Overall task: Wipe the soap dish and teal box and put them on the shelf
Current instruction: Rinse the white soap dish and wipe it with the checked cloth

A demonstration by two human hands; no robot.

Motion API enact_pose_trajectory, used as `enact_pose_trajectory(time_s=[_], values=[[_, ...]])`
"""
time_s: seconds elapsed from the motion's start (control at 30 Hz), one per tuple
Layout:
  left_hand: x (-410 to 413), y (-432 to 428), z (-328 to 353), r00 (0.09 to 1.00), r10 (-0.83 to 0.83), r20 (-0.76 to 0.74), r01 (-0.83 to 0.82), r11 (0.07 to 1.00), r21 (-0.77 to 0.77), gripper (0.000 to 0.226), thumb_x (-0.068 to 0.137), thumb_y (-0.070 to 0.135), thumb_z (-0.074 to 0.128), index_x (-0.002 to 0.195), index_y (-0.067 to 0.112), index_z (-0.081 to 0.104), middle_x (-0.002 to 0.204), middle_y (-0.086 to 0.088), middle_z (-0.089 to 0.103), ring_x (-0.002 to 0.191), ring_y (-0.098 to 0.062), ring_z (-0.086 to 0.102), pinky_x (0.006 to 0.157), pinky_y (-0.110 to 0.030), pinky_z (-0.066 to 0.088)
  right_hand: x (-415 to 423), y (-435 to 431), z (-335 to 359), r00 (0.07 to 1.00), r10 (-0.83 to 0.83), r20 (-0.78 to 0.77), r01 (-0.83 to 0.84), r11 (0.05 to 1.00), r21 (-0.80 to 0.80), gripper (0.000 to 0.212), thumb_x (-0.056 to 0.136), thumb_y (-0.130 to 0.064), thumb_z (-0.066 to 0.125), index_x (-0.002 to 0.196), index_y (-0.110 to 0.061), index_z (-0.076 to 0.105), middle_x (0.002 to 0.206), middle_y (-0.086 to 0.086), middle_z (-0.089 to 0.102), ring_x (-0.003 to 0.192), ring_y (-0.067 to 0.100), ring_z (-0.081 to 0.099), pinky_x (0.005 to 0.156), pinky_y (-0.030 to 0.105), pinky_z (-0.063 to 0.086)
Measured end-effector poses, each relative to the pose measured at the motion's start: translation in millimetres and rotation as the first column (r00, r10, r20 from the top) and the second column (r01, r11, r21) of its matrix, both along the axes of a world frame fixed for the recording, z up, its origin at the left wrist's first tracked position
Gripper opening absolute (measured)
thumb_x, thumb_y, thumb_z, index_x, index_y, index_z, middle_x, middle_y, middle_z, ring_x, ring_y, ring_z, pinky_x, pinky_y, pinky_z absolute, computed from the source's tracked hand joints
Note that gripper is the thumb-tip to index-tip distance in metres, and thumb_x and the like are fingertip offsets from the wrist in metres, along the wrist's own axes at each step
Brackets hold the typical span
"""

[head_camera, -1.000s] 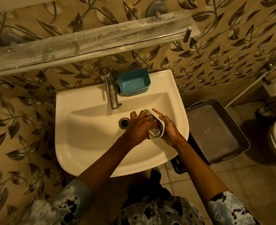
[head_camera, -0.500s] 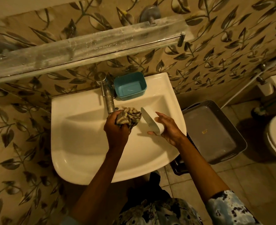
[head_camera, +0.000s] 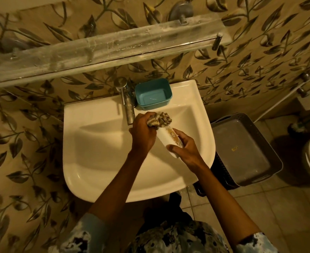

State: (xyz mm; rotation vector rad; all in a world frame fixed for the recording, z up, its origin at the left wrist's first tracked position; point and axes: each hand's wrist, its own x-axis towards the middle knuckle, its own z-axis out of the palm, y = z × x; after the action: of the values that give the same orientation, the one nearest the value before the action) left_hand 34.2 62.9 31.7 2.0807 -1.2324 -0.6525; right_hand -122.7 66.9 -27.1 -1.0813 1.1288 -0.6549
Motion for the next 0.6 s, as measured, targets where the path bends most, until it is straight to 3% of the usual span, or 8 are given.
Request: enact_pose_trajectory(time_s=[0.07,0.13,0.23,0.33,0.4,0.47,0.5,0.6], values=[[-16,23,-4,0.997,-0.076,-0.027,0.075,0.996,-0.052,0.038,0.082,0.006,0.064,0.119,0.012,0.062,0.120,-0.011,0.061,0.112,-0.028,0.058,0.099,-0.048,0.044,-1,-1,2,0.997,-0.072,0.038,0.073,0.997,-0.010,0.053,0.074,-0.006,0.076,0.120,-0.027,0.058,0.111,-0.001,0.066,0.092,0.007,0.065,0.066,0.015,0.053],[-34,50,-11,0.989,-0.128,0.075,0.132,0.990,-0.045,0.042,0.077,0.008,0.065,0.117,0.022,0.062,0.122,-0.006,0.060,0.112,-0.026,0.056,0.099,-0.046,0.040,-2,-4,3,0.995,-0.074,0.072,0.077,0.996,-0.036,0.053,0.070,-0.005,0.074,0.113,-0.031,0.058,0.107,-0.004,0.068,0.089,-0.002,0.066,0.071,0.013,0.052],[-32,45,-14,0.994,0.035,0.107,-0.026,0.996,-0.085,0.038,0.078,0.010,0.061,0.114,0.025,0.063,0.119,-0.003,0.061,0.109,-0.026,0.056,0.092,-0.036,0.031,-5,-8,6,0.999,0.015,0.045,-0.012,0.998,-0.067,0.061,0.071,-0.001,0.077,0.120,-0.029,0.053,0.108,-0.012,0.065,0.093,-0.005,0.064,0.075,0.014,0.053],[-7,14,-11,0.989,0.142,-0.048,-0.143,0.990,-0.011,0.032,0.083,0.007,0.058,0.114,0.014,0.064,0.119,-0.009,0.062,0.111,-0.029,0.056,0.096,-0.035,0.031,-12,-7,4,0.990,0.137,-0.023,-0.138,0.989,-0.057,0.067,0.071,-0.002,0.078,0.126,-0.029,0.050,0.112,-0.013,0.060,0.097,-0.005,0.060,0.074,0.015,0.054],[9,1,-8,0.991,-0.026,-0.132,0.036,0.996,0.075,0.034,0.082,0.000,0.059,0.116,0.006,0.063,0.120,-0.015,0.062,0.114,-0.032,0.056,0.104,-0.044,0.040,-18,-7,0,0.965,0.248,-0.081,-0.254,0.964,-0.074,0.077,0.065,-0.002,0.083,0.129,-0.027,0.048,0.116,-0.010,0.059,0.102,-0.002,0.059,0.081,0.018,0.053],[15,2,-8,0.947,-0.285,-0.149,0.309,0.935,0.176,0.032,0.080,-0.005,0.060,0.110,0.002,0.066,0.115,-0.018,0.064,0.112,-0.033,0.057,0.106,-0.042,0.040,-20,-7,-3,0.920,0.343,-0.188,-0.365,0.926,-0.097,0.085,0.057,-0.005,0.088,0.130,-0.020,0.049,0.118,-0.003,0.061,0.107,0.010,0.059,0.090,0.026,0.053],[16,5,-11,0.931,-0.329,-0.157,0.357,0.909,0.217,0.029,0.080,-0.004,0.060,0.107,0.004,0.067,0.113,-0.017,0.065,0.110,-0.032,0.057,0.105,-0.041,0.039,-20,-7,-4,0.899,0.368,-0.237,-0.401,0.910,-0.104,0.088,0.054,-0.007,0.090,0.131,-0.019,0.049,0.117,-0.003,0.061,0.107,0.012,0.059,0.092,0.025,0.052],[17,24,-16,0.947,-0.132,-0.293,0.209,0.945,0.250,0.020,0.085,0.005,0.059,0.103,0.009,0.066,0.107,-0.013,0.066,0.102,-0.030,0.060,0.090,-0.040,0.049,-25,-7,-4,0.898,0.339,-0.279,-0.389,0.910,-0.144,0.092,0.051,-0.009,0.092,0.129,-0.024,0.046,0.113,-0.013,0.059,0.103,0.004,0.058,0.085,0.010,0.048]])
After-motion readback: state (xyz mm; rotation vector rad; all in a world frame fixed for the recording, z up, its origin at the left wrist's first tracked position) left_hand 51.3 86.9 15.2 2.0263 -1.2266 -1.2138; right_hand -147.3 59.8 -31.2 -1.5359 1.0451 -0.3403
